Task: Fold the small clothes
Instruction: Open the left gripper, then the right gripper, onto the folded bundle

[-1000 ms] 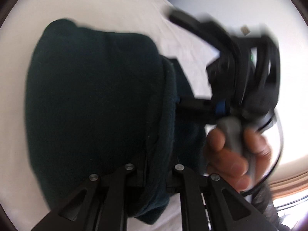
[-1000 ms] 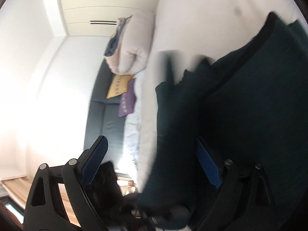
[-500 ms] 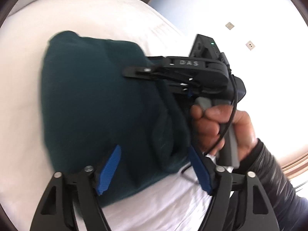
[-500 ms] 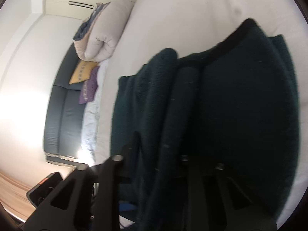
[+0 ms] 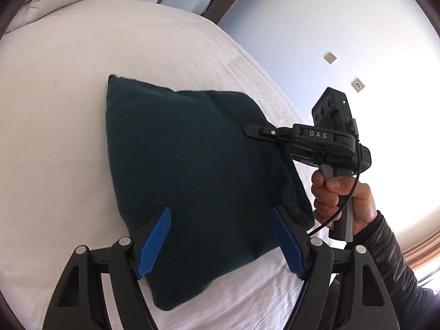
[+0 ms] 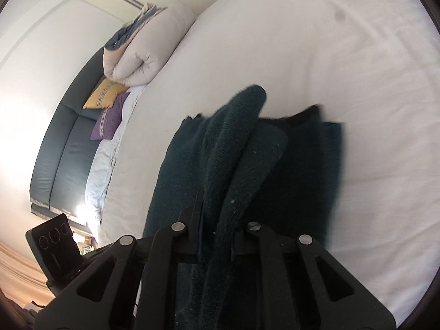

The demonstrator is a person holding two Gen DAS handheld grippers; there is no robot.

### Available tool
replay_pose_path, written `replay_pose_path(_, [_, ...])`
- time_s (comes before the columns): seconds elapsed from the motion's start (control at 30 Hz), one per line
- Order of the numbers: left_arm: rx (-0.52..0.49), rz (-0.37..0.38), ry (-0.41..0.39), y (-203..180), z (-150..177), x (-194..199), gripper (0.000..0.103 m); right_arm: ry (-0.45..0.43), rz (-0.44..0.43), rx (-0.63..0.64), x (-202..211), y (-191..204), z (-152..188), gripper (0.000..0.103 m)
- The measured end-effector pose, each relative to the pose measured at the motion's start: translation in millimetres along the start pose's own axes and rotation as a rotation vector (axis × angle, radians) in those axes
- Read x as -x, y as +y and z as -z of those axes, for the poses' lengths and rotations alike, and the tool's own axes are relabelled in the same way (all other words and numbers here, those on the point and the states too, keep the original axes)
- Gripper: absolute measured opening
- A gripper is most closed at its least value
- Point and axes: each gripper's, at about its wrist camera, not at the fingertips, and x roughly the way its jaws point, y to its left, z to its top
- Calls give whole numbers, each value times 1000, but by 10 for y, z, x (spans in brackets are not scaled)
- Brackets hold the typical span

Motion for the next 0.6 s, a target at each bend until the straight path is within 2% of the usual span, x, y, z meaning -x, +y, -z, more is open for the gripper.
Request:
replay_pose_path(0.13, [-17, -4, 17, -38, 40, -75, 77, -6, 74, -33, 99, -379, 37, 12])
replay_pose_path(0.23, [-21, -15, 27, -54, 29, -185, 77, -41, -18, -120, 127, -660, 102, 11])
replay_pose_path(0.4, [-28, -48, 26, 56, -57, -208, 77, -28, -43, -162, 147, -605, 201, 15])
replay_pose_path(0.47, [-33, -52, 12, 43, -35, -171, 77, -38, -44, -138, 245, -483, 313, 17])
replay_pose_path(0.6, [-101, -112, -8, -31, 11, -169, 77, -35, 18, -67, 419, -187, 680, 18])
